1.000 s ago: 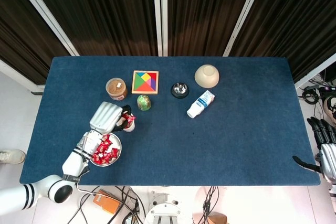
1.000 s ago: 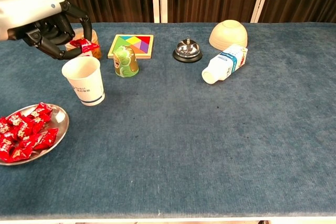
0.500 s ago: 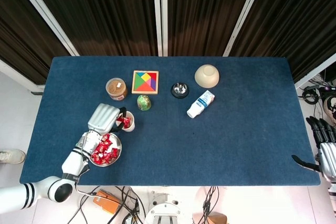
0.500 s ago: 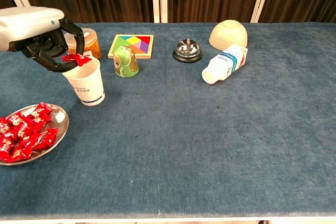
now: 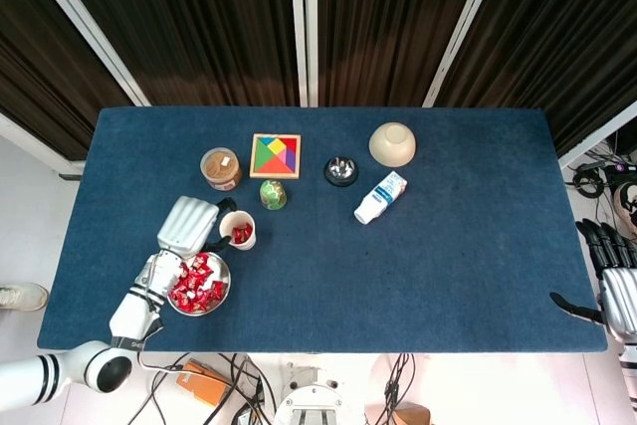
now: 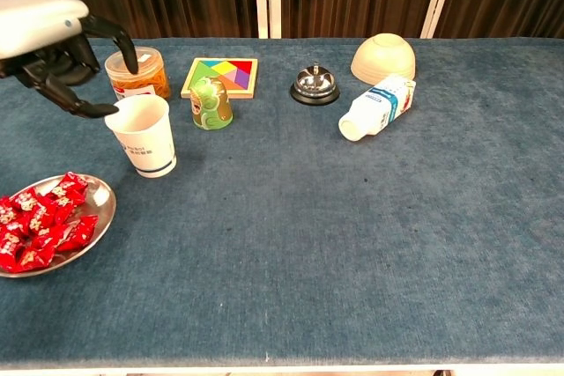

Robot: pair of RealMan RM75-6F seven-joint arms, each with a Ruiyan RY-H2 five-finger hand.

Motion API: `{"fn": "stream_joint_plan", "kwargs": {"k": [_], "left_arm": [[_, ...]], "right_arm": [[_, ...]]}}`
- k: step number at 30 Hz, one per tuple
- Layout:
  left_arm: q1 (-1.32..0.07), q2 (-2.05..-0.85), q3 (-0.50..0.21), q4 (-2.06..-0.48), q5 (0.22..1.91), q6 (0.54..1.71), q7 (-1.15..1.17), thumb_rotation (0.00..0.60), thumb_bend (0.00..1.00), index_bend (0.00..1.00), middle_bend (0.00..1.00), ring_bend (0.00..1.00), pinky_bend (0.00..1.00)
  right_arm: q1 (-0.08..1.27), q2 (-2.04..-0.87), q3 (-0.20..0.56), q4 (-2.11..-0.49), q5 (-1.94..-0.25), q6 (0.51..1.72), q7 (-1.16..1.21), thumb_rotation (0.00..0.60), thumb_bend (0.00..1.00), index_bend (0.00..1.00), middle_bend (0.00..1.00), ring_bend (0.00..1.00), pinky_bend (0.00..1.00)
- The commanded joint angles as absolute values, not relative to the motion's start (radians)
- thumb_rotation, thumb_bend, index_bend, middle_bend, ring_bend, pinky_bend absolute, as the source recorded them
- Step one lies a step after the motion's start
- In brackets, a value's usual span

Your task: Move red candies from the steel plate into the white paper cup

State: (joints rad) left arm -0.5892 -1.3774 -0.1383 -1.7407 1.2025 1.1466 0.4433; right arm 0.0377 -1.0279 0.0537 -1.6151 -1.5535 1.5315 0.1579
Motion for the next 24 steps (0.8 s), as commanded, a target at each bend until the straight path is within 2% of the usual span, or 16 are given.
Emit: {"fn": "stream_joint_plan", "kwargs": {"k": [1, 7, 11, 17, 24], "left_arm": [[-0.534, -1.331, -0.107, -1.777, 1.281, 1.219, 0.379, 0.6, 0.18, 0.36, 0.87, 0.85, 0.83], [-0.452, -1.294, -0.032, -1.763, 1.42, 1.316, 0.282, 0.6, 0.18, 0.37, 0.87, 0.85, 0.83], [-0.413, -1.293, 0.034, -1.711, 1.502, 1.338, 0.256, 0.6, 0.2, 0.39, 0.87, 0.85, 0.83], [-0.404, -1.318, 0.108, -1.651, 1.528, 1.248, 0.286, 0.6, 0.23, 0.39, 0.87, 0.85, 0.83], [-0.409, -1.369, 0.098, -1.584, 1.485, 1.178, 0.318, 0.6, 0.24, 0.39, 0.87, 0.85, 0.83]], "right_arm": [[0.041, -1.029, 0.053, -1.615, -1.558, 1.53, 0.158, 0.6, 0.2, 0.03, 0.13, 0.09, 0.15], [0.04, -1.03, 0.052, -1.613, -1.568, 1.538, 0.16, 0.6, 0.2, 0.03, 0.13, 0.09, 0.15], [0.036, -1.03, 0.049, -1.614, -1.572, 1.546, 0.16, 0.6, 0.2, 0.03, 0.13, 0.09, 0.15], [0.035, -1.03, 0.046, -1.619, -1.585, 1.554, 0.156, 0.6, 0.2, 0.03, 0.13, 0.09, 0.15], [0.032, -1.03, 0.043, -1.62, -1.588, 1.56, 0.157, 0.6, 0.2, 0.03, 0.13, 0.09, 0.16]]}}
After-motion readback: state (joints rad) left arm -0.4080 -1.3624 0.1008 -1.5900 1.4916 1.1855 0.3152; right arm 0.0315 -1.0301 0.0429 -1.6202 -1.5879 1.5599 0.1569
